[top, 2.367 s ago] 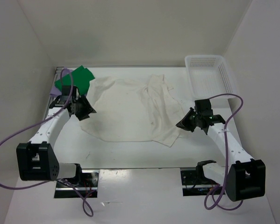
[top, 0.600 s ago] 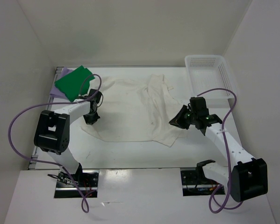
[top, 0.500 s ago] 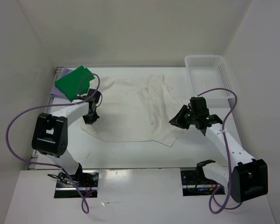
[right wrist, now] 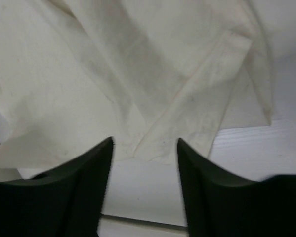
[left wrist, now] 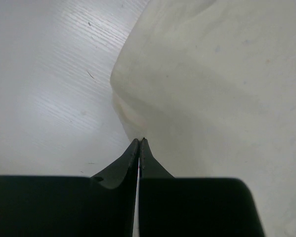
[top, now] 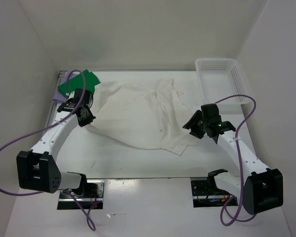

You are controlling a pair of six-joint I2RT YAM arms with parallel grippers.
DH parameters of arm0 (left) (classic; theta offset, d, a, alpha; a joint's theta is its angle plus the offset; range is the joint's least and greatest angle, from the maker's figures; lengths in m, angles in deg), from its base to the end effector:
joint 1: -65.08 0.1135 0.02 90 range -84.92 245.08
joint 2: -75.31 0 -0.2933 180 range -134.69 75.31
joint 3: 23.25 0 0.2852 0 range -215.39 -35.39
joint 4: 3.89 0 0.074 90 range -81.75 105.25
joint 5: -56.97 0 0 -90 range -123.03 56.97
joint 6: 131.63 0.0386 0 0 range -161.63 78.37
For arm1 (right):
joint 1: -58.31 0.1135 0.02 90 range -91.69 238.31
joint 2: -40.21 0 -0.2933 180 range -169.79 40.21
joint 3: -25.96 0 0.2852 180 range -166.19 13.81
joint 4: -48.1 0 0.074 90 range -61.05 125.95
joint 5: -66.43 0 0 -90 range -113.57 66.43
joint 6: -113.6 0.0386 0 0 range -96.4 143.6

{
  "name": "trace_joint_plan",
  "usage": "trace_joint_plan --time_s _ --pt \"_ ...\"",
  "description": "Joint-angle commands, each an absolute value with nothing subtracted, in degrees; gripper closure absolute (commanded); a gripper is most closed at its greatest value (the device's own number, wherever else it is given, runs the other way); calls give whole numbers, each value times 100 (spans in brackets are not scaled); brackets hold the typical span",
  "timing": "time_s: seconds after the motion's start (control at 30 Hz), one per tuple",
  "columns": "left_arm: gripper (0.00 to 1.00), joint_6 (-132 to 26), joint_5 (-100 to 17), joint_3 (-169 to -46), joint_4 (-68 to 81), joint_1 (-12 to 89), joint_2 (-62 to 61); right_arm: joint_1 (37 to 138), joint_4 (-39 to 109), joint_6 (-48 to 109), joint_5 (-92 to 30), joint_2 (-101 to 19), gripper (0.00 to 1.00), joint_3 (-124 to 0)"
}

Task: Fold and stack the t-shirts
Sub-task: Flatten out the tshirt

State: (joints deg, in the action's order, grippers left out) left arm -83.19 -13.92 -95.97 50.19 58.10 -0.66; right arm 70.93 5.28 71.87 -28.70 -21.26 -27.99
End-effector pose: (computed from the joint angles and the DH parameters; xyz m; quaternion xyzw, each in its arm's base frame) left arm 0.2926 -0.0231 0.2889 -0.3258 0.8897 0.0312 0.3183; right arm 0.2280 0.0546 0.2473 0.2732 0.8993 0.2080 0.2708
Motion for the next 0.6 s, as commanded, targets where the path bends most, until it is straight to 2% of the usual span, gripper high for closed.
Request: trace_joint_plan --time_s 0.0,0.1,0.13,0.27,0.33,0.5,0.57 --pt "100 -7812 -1623 -9859 5089 6059 -72 7044 248 7552 -2086 -2228 50 -2776" --pt "100 -7600 -1756 -9859 4957 6305 42 7044 316 7913 -2032 -2228 64 -2513" --pt "100 -7469 -1826 -9859 4956 6376 95 7044 387 7984 -2032 -2228 66 -2347" --pt "100 -7318 -2089 -9991 4772 6552 95 6991 528 8090 -1542 -2473 66 -2275" --pt "100 -7266 -2326 -9991 4711 6552 95 6817 590 8090 -1356 -2562 58 -2441" --pt "100 -7266 -2512 -9771 4596 6552 349 6254 958 7862 -1311 -2675 51 -2389" --pt "99 -7266 -2643 -9622 4543 6552 490 6253 1081 7731 -1381 -2832 51 -2389"
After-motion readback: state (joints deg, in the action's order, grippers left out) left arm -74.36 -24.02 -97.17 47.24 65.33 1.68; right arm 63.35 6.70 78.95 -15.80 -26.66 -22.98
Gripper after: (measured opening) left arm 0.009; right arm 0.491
